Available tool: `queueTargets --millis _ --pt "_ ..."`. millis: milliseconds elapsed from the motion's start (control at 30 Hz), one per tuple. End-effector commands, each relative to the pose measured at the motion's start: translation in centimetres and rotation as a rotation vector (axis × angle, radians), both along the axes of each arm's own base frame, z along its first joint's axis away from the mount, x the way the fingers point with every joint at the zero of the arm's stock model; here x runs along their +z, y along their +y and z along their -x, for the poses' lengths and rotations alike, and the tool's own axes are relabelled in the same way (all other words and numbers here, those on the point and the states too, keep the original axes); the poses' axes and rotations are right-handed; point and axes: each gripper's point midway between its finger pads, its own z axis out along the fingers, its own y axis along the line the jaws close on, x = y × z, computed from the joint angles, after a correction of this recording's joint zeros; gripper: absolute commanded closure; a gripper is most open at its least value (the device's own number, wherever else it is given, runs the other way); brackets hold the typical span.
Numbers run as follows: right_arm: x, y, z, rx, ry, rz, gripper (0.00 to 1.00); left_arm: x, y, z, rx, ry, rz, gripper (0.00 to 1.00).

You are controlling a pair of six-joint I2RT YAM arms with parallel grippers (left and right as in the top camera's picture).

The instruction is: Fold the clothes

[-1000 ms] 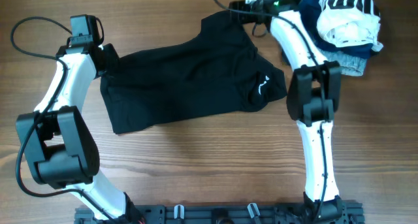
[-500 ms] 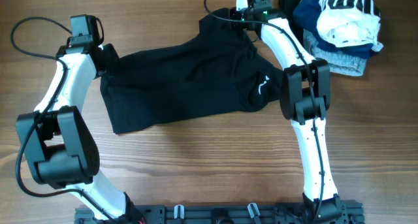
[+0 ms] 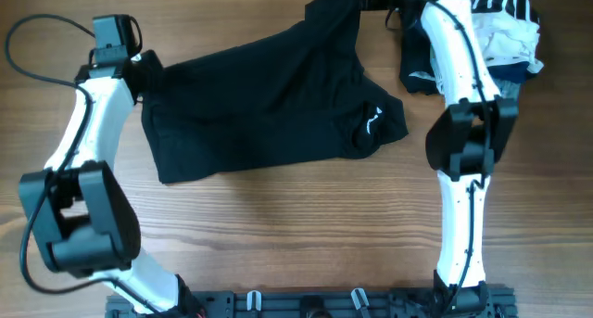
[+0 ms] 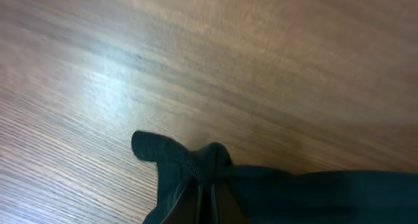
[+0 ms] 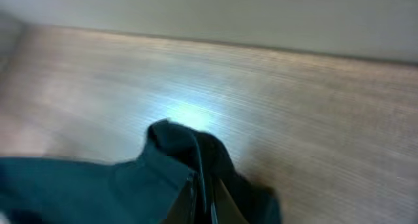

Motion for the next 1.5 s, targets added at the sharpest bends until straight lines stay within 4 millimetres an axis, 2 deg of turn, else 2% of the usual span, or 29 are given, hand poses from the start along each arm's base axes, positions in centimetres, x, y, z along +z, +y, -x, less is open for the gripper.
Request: queueTargets --millis 0,133,300,367,500,633,733,967,1000,1100,1200,1267,1300,1333,1367,1400,1467 --pt "6.5 0.6 3.3 0.088 -0.065 0.015 0.96 2.8 0.2 0.5 0.015 -0.049 0.001 0.96" --pt "5.7 -0.7 8.4 0.104 0.113 0.086 0.96 2.2 -0.1 2.3 0.013 0.027 0.008 0.96" --pt "2.4 -3.3 14.4 0.070 0.414 0.222 0.96 0.4 -0.5 5.8 0.014 0.183 0.030 0.96" --pt "1.9 -3.9 15.1 0.067 0.443 0.265 0.96 -0.1 -0.5 6.9 0.014 0.233 0.035 0.96" --pt "1.3 -3.8 15.6 0.056 0.480 0.265 0.96 -0.8 -0.4 9.3 0.027 0.330 0.052 0.96" --pt "-2.2 -3.9 17.6 0.062 0.602 0.336 0.96 -1.9 -0.5 10.9 0.030 0.394 0.061 0.96" --pt "-4.4 -2.6 19.8 0.112 0.692 0.351 0.96 -3.2 -0.7 12.1 0.030 0.435 0.068 0.96" --pt "-8.6 -2.0 22.4 0.115 0.789 0.476 0.96 -6.6 -1.1 14.8 0.030 0.504 0.079 0.96" --pt "-9.2 -2.2 22.7 0.098 0.807 0.483 0.96 -7.1 -1.2 14.9 0.030 0.501 0.079 0.91" --pt "-10.4 -3.1 23.1 0.068 0.829 0.531 0.93 -7.4 -1.2 14.8 0.030 0.494 0.078 0.43" --pt "-10.5 -3.8 22.1 0.039 0.796 0.548 0.79 -7.3 -1.1 14.4 0.030 0.476 0.074 0.18" --pt "-9.3 -3.3 20.9 0.063 0.744 0.496 0.78 -6.9 -1.3 13.3 0.021 0.436 0.090 0.13" --pt "-8.1 -2.7 20.2 0.090 0.708 0.458 0.73 -6.3 -1.5 12.7 0.014 0.417 0.102 0.09" --pt "-6.7 -2.2 19.4 0.107 0.667 0.430 0.62 -5.5 -1.6 12.1 0.005 0.401 0.110 0.05" --pt "-5.1 -1.8 18.7 0.119 0.621 0.411 0.43 -4.7 -1.9 11.5 -0.018 0.389 0.122 0.00" --pt "-3.1 -1.6 17.9 0.132 0.561 0.400 0.22 -3.9 -2.0 11.1 -0.026 0.382 0.134 0.00" --pt "-0.2 -1.3 17.0 0.141 0.475 0.394 0.00 -3.1 -2.1 11.1 -0.035 0.391 0.135 0.00"
